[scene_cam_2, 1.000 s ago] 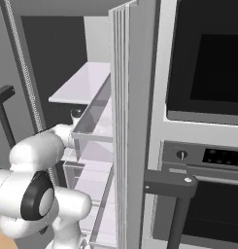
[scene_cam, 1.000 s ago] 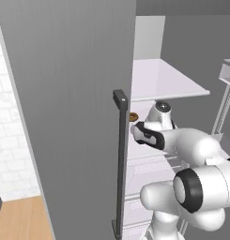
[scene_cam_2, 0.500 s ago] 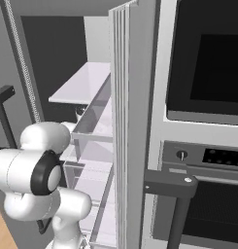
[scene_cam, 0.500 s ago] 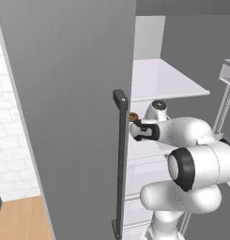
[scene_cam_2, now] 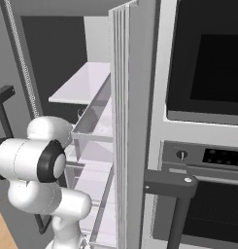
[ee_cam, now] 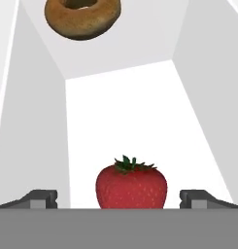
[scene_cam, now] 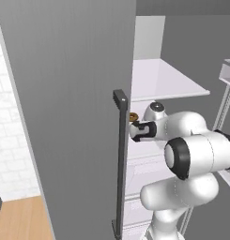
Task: Take the strawberry from the fridge and place it on top of the pancake, located on the dining counter.
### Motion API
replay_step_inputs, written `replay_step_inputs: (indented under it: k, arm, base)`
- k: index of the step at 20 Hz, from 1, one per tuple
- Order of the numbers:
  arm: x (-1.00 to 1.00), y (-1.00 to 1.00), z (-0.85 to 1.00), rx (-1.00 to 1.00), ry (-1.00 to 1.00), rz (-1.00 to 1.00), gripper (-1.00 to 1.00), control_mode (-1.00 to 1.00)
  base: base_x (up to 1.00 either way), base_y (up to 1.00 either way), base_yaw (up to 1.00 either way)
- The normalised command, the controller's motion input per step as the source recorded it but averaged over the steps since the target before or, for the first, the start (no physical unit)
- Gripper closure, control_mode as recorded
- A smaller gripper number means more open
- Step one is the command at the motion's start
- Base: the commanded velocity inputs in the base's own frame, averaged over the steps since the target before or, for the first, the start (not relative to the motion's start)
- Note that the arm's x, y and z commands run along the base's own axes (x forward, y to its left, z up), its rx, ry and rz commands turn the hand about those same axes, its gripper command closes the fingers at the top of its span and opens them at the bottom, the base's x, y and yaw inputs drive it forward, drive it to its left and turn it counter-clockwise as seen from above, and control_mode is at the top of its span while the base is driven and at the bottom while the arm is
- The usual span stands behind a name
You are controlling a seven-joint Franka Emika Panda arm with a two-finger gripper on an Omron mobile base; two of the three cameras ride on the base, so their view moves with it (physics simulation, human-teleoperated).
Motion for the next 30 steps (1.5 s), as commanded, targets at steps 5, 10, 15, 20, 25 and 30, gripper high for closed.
replay_step_inputs:
  k: [5, 10, 15, 20, 25, 30]
  arm:
    - [0.05, -0.21, -0.02, 0.00, 0.00, 0.00, -1.00, -1.00]
    - [0.00, -0.05, -0.07, 0.00, 0.00, 0.00, -1.00, -1.00]
    - [0.00, 0.00, -0.16, 0.00, 0.00, 0.00, 1.00, -1.00]
    - [0.00, 0.00, -0.02, 0.00, 0.00, 0.00, 1.00, -1.00]
    - [-0.08, 0.06, -0.01, 0.00, 0.01, 0.00, 1.00, -1.00]
    - [-0.94, 0.00, 0.13, 0.00, -0.03, 0.00, 1.00, -1.00]
  base:
    - [0.00, 0.00, 0.00]
    - [0.00, 0.00, 0.00]
    - [0.00, 0.00, 0.00]
    - [0.00, 0.00, 0.00]
    - [0.00, 0.00, 0.00]
    - [0.00, 0.00, 0.00]
